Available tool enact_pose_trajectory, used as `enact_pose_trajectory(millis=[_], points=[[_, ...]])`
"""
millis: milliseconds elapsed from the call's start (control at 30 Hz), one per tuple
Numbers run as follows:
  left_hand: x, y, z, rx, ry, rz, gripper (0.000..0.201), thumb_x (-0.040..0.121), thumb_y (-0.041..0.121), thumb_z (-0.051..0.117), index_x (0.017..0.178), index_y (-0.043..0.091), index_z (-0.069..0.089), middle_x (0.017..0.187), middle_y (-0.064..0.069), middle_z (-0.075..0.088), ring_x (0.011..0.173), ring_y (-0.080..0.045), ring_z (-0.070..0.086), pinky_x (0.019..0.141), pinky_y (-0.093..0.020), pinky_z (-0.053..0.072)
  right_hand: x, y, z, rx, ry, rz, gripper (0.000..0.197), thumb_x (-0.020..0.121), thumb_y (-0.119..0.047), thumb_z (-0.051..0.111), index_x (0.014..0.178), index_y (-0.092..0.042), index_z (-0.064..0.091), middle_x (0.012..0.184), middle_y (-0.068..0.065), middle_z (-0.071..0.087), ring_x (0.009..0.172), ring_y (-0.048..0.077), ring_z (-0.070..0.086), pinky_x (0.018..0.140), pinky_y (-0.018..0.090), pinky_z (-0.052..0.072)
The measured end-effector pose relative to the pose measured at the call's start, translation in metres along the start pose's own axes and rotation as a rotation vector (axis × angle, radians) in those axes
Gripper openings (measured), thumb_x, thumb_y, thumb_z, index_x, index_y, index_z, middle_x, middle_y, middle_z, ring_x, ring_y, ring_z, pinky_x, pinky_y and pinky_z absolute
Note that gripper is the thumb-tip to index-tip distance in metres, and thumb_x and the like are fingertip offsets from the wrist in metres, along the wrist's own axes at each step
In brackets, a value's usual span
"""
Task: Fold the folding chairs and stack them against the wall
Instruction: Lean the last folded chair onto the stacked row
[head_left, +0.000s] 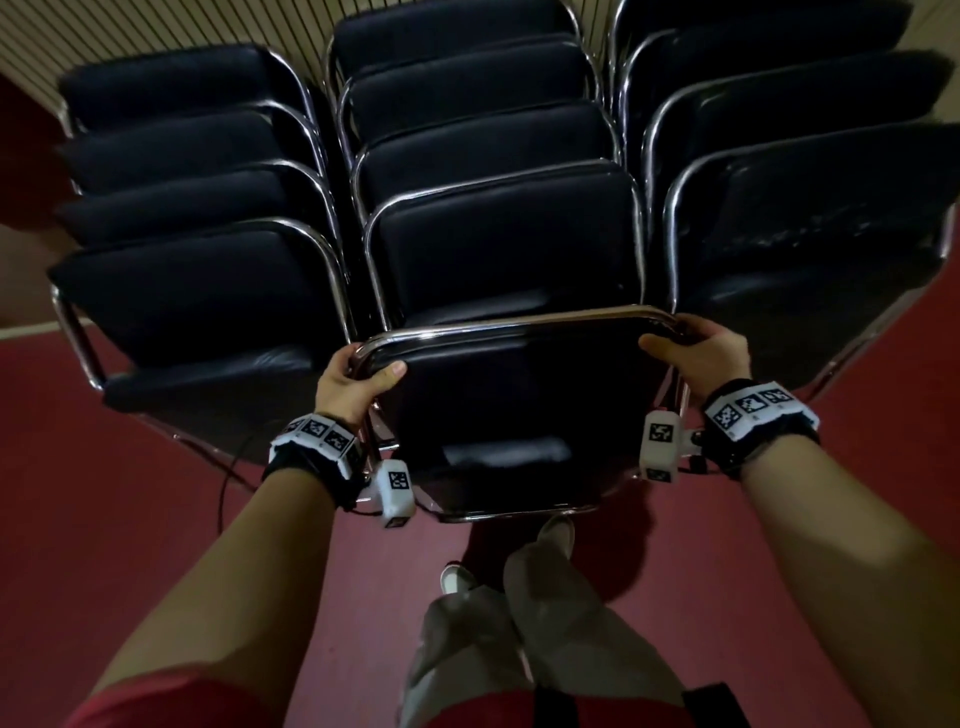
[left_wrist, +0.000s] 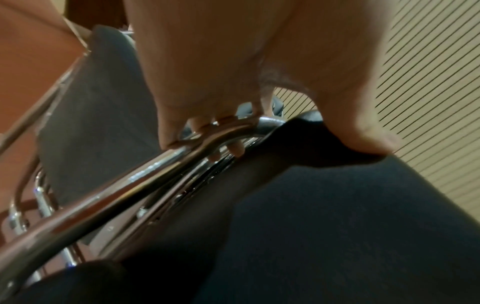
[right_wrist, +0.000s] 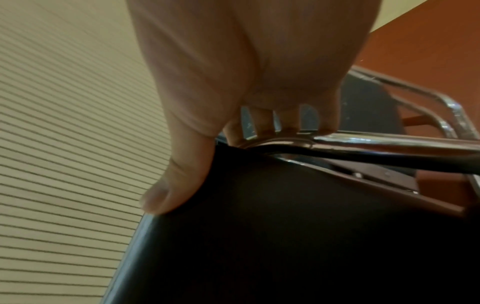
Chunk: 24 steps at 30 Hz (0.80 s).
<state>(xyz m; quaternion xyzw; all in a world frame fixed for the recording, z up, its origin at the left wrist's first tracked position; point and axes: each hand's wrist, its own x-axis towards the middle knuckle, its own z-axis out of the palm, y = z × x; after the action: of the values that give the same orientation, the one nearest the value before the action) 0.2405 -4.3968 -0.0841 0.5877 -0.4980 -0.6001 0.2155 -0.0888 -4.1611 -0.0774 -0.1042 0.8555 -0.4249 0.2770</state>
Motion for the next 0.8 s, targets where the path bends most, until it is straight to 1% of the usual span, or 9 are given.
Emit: enact_pose_trajectory(millis=[100, 167, 233, 300, 400, 467, 567, 700, 800], points=[[0.013, 0.006, 0.011, -0.036, 0.014, -0.014, 0.039, 0.074, 0.007, 0.085, 0.106, 0.021, 0.066, 0.101, 0.002, 0.072, 0.096, -0.016, 0.069, 0.090, -0.029, 0.056, 0.021, -0.008, -0.001, -0.018, -0.034, -0.001, 0.045, 0.076, -0.020, 0.085, 0.118, -0.010, 0.069, 0.093, -0.003, 0.065, 0.073, -0.003, 0.057, 0.055, -0.003, 0.039], [0.018, 0.009, 0.021, -0.049, 0.021, -0.010, 0.043, 0.074, 0.007, 0.085, 0.111, 0.015, 0.066, 0.100, 0.002, 0.072, 0.092, -0.014, 0.069, 0.077, -0.021, 0.057, 0.034, -0.015, -0.003, -0.043, -0.063, -0.005, 0.044, 0.077, -0.021, 0.084, 0.117, -0.011, 0.070, 0.094, -0.003, 0.066, 0.074, 0.000, 0.059, 0.054, -0.002, 0.039], [0.023, 0.009, 0.031, -0.060, 0.033, -0.018, 0.047, 0.073, 0.008, 0.086, 0.116, 0.011, 0.066, 0.102, 0.000, 0.073, 0.091, -0.014, 0.070, 0.075, -0.020, 0.057, 0.048, -0.020, -0.005, -0.056, -0.075, -0.004, 0.047, 0.077, -0.025, 0.084, 0.120, -0.013, 0.069, 0.101, -0.001, 0.068, 0.085, 0.008, 0.062, 0.065, 0.004, 0.043], [0.030, 0.011, 0.041, -0.067, 0.033, -0.035, 0.053, 0.071, 0.012, 0.089, 0.119, 0.011, 0.066, 0.107, -0.003, 0.074, 0.098, -0.018, 0.071, 0.086, -0.029, 0.058, 0.061, -0.024, -0.007, -0.047, -0.061, 0.014, 0.052, 0.077, -0.029, 0.083, 0.125, -0.016, 0.067, 0.105, -0.004, 0.067, 0.095, 0.010, 0.063, 0.079, 0.015, 0.044], [0.043, 0.016, 0.047, -0.058, 0.046, -0.067, 0.057, 0.070, 0.016, 0.090, 0.122, 0.014, 0.065, 0.108, 0.000, 0.073, 0.099, -0.016, 0.071, 0.090, -0.031, 0.057, 0.075, -0.029, -0.002, -0.043, -0.083, 0.026, 0.058, 0.078, -0.036, 0.082, 0.129, -0.017, 0.064, 0.110, -0.006, 0.066, 0.104, 0.011, 0.063, 0.084, 0.018, 0.043], [0.048, 0.020, 0.048, -0.050, 0.042, -0.082, 0.055, 0.075, 0.017, 0.087, 0.124, 0.014, 0.064, 0.105, 0.003, 0.072, 0.091, -0.010, 0.070, 0.080, -0.023, 0.058, 0.081, -0.033, 0.006, -0.058, -0.084, 0.030, 0.064, 0.080, -0.038, 0.080, 0.136, -0.016, 0.057, 0.117, -0.004, 0.063, 0.105, 0.009, 0.058, 0.086, 0.017, 0.041], [0.056, 0.028, 0.050, 0.021, 0.029, -0.092, 0.050, 0.082, 0.024, 0.082, 0.126, 0.016, 0.061, 0.103, 0.006, 0.069, 0.084, -0.005, 0.067, 0.060, -0.012, 0.052, 0.091, -0.035, 0.020, -0.023, -0.091, 0.046, 0.077, 0.080, -0.045, 0.078, 0.145, -0.018, 0.048, 0.137, 0.001, 0.058, 0.121, 0.016, 0.056, 0.095, 0.022, 0.041], [0.073, 0.040, 0.054, 0.115, 0.010, -0.148, 0.052, 0.081, 0.033, 0.082, 0.125, 0.018, 0.061, 0.110, 0.001, 0.070, 0.091, -0.013, 0.068, 0.077, -0.024, 0.055, 0.098, -0.038, 0.028, 0.038, -0.092, 0.109, 0.083, 0.082, -0.047, 0.075, 0.151, -0.018, 0.038, 0.147, 0.006, 0.050, 0.131, 0.023, 0.050, 0.107, 0.032, 0.041], [0.082, 0.042, 0.057, 0.193, 0.000, -0.165, 0.082, 0.071, 0.048, 0.085, 0.141, 0.020, 0.051, 0.128, 0.000, 0.065, 0.111, -0.022, 0.065, 0.100, -0.040, 0.052, 0.098, -0.047, 0.031, 0.036, -0.087, 0.145, 0.074, 0.086, -0.044, 0.072, 0.147, -0.014, 0.044, 0.142, 0.009, 0.054, 0.127, 0.027, 0.054, 0.107, 0.038, 0.043]])
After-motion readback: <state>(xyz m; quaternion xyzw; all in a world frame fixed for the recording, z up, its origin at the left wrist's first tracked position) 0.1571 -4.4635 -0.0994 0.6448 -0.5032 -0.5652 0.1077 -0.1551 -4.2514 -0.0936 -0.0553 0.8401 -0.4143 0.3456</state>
